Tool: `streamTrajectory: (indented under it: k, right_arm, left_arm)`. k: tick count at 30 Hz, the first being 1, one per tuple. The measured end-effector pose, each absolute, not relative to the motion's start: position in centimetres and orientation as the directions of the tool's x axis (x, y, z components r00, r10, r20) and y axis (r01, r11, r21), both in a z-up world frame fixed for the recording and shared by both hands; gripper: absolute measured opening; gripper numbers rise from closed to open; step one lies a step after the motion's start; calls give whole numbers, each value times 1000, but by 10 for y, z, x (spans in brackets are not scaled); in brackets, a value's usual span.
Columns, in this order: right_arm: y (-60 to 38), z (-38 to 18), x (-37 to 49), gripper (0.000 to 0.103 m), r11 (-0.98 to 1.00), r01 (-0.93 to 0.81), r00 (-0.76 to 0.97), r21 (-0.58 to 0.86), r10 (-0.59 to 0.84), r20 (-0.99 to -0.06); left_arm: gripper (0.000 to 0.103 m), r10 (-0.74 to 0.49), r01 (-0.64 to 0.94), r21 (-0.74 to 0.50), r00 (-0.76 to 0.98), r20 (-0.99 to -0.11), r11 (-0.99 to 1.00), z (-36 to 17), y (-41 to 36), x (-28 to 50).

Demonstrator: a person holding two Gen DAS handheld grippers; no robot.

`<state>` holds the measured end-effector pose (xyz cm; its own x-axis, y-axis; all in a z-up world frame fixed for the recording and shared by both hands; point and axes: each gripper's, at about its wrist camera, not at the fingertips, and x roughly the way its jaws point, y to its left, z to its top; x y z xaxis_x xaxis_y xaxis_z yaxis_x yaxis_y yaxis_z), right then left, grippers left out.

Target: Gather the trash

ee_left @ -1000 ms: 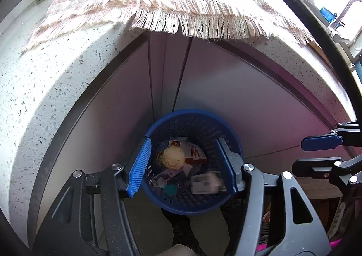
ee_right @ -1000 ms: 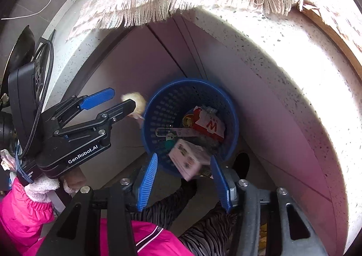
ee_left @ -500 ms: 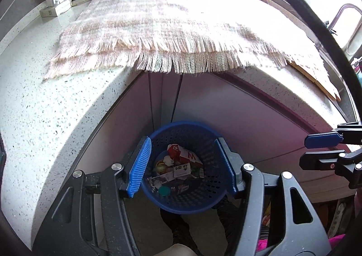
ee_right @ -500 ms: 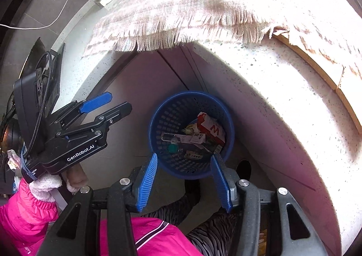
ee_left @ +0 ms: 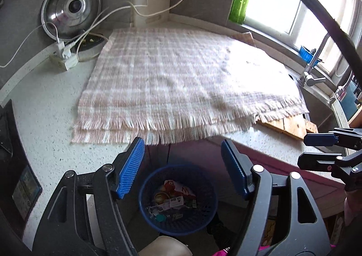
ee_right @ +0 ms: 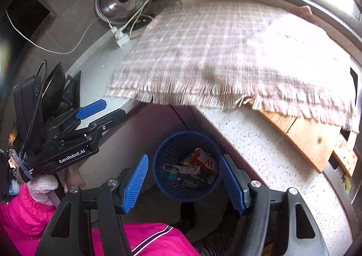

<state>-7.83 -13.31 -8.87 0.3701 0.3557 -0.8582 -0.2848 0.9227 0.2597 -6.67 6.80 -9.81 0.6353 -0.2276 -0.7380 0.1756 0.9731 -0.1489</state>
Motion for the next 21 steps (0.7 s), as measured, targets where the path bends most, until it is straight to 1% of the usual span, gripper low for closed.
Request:
streamTrajectory:
  k: [1, 2, 4, 5, 7, 8, 10, 13, 16, 21]
  right_arm:
    - [-136, -80, -78, 75, 925, -284, 394, 254, 354, -848]
    - [-140, -72, -77, 77, 926, -283, 418, 250, 353, -837]
    - [-147, -57, -75, 85, 931, -277, 465, 237, 346, -815]
    - [-150, -49, -75, 85, 934, -274, 490, 229, 340, -803]
    - [-154, -35, -74, 88, 940, -267, 533, 212, 328, -780]
    - [-157, -30, -73, 89, 942, -263, 552, 207, 323, -769]
    - [-163, -20, -71, 96, 946, -255, 586, 202, 317, -746]
    - [-168, -7, -67, 103, 952, -241, 638, 188, 302, -708]
    - [-177, 4, -64, 103, 956, -229, 678, 183, 291, -675]
    - [-188, 10, -54, 103, 962, -199, 705, 189, 274, -653]
  left_arm:
    - [80, -227, 178, -145, 650, -725, 973, -90, 66, -66]
    - [81, -230, 182, -144, 666, -710, 973, -81, 64, -66]
    - [83, -230, 186, -139, 694, -682, 973, -64, 60, -64]
    - [85, -225, 183, -134, 706, -672, 974, -56, 57, -62]
    - [94, -225, 185, -131, 726, -649, 974, -44, 53, -57]
    - [95, -227, 186, -133, 737, -636, 974, -36, 51, -56]
    - [97, -228, 186, -133, 759, -610, 974, -25, 47, -55]
    - [102, -231, 189, -133, 777, -586, 973, -9, 41, -51]
    - [102, -221, 184, -122, 795, -564, 975, 3, 35, -47]
    - [103, -174, 135, -112, 810, -559, 985, 14, 29, -35]
